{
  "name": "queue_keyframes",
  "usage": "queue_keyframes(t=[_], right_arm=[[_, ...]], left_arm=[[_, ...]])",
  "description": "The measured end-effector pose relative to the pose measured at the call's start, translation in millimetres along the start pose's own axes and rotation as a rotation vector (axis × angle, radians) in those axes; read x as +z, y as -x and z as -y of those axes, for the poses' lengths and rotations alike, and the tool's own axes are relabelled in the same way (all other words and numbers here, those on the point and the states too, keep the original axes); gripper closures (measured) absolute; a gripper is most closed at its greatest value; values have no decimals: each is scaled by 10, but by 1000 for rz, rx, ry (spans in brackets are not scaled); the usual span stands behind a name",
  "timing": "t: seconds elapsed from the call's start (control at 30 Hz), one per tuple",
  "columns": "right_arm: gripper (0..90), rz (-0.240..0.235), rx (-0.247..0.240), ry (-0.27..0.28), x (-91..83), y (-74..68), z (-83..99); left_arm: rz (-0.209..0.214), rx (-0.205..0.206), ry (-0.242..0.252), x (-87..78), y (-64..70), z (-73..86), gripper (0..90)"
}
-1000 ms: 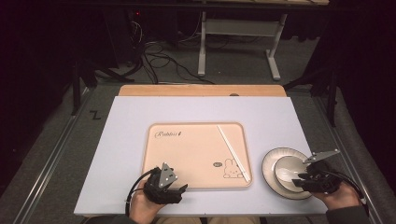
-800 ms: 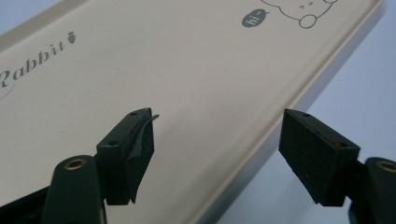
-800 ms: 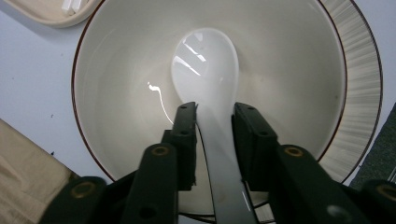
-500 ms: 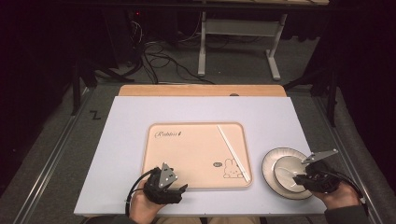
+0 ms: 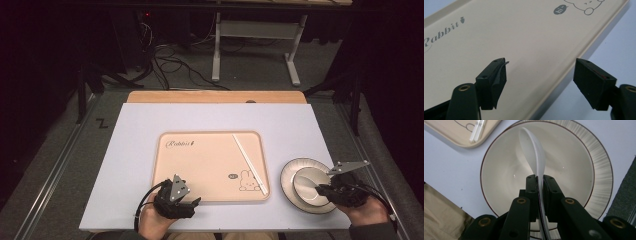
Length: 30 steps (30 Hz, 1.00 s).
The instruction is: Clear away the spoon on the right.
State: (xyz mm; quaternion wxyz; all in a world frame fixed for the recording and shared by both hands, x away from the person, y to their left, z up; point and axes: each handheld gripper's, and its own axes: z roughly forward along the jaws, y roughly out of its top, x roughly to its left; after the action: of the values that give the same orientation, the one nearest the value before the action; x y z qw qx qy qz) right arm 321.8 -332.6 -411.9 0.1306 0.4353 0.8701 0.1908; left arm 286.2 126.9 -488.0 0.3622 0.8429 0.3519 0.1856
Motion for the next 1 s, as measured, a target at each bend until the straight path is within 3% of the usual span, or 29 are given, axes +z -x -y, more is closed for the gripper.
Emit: queue_keyframes(t=[0.2, 0.37, 0.77, 1.0], right_arm=[[843, 11, -1, 50, -135, -60, -27], [843, 12, -39, 92, -219, -163, -146], [843, -20, -81, 105, -114, -335, -428], [843, -41, -79, 123, -11, -390, -589]], left_arm=[[2, 3, -1, -3, 0, -4, 271], [4, 6, -2, -3, 4, -4, 271], [8, -1, 2, -13, -1, -9, 267], [5, -4, 5, -22, -6, -10, 265]])
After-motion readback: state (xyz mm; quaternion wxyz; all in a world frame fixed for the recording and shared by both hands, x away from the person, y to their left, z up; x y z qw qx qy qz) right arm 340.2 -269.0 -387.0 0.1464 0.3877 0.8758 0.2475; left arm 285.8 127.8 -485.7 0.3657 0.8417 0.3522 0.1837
